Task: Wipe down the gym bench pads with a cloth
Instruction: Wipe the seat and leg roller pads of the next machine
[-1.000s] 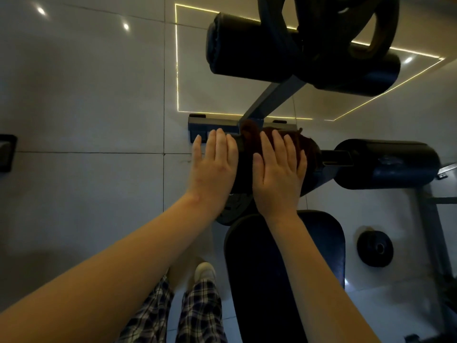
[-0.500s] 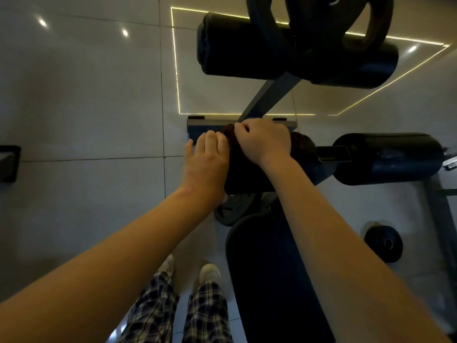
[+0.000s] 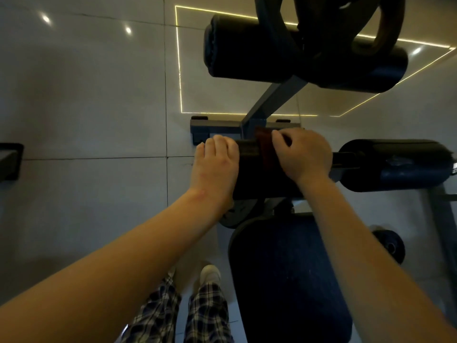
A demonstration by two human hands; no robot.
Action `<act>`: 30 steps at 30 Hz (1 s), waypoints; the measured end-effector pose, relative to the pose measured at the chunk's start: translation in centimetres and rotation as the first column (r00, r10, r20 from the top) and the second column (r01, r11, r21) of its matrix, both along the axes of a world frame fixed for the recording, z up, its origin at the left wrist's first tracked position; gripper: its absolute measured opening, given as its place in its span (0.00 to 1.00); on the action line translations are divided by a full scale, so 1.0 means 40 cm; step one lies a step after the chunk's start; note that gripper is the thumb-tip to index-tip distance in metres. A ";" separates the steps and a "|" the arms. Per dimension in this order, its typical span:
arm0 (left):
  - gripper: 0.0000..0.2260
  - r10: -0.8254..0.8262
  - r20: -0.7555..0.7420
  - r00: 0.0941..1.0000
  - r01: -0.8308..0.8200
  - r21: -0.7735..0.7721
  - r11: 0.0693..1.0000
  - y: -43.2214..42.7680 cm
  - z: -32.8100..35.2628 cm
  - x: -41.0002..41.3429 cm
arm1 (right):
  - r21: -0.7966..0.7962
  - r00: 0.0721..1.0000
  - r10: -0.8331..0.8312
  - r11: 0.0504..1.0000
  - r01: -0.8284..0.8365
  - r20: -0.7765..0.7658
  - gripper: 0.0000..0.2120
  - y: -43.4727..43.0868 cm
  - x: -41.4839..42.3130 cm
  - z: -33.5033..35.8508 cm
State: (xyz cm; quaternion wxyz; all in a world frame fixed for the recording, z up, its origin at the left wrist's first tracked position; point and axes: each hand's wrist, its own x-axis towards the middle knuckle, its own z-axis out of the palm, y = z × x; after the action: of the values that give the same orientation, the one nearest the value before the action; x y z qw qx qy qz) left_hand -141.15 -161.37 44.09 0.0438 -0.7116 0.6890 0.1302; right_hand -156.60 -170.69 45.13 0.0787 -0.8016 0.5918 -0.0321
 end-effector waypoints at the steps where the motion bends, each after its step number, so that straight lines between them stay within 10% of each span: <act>1: 0.43 -0.002 -0.013 1.000 0.002 0.007 1.000 -0.002 0.003 0.002 | 0.120 0.998 -0.023 0.992 0.031 -0.064 0.22 -0.039 0.003 0.011; 3: 0.44 -0.001 -0.028 1.000 0.001 0.024 1.000 -0.002 0.006 0.003 | 0.242 0.991 -0.021 0.969 0.052 -0.130 0.23 -0.069 0.003 0.018; 8: 0.43 -0.011 0.079 0.997 0.011 0.007 1.000 0.004 0.009 -0.010 | -0.115 0.989 0.034 0.993 -0.018 0.141 0.23 0.088 -0.043 -0.027; 18: 0.48 -0.003 0.079 0.997 -0.001 0.060 0.998 0.001 0.009 -0.022 | -0.342 0.986 0.020 0.939 0.039 0.167 0.22 0.144 -0.055 -0.080; 26: 0.55 -0.023 0.068 0.997 0.016 0.091 0.996 -0.004 0.013 -0.007 | -0.125 0.919 -0.154 0.969 0.212 0.364 0.16 0.041 -0.031 -0.009; 30: 0.62 -0.038 -0.012 0.999 0.039 0.150 0.988 -0.002 0.047 0.010 | 0.140 0.733 -0.272 0.961 0.237 0.624 0.10 0.067 -0.049 0.042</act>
State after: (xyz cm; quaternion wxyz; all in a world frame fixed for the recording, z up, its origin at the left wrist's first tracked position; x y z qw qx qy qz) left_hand -140.74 -161.45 45.95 0.0966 -0.6923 0.6910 0.1844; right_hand -158.54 -167.99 46.80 0.2900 -0.6520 0.6343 -0.2974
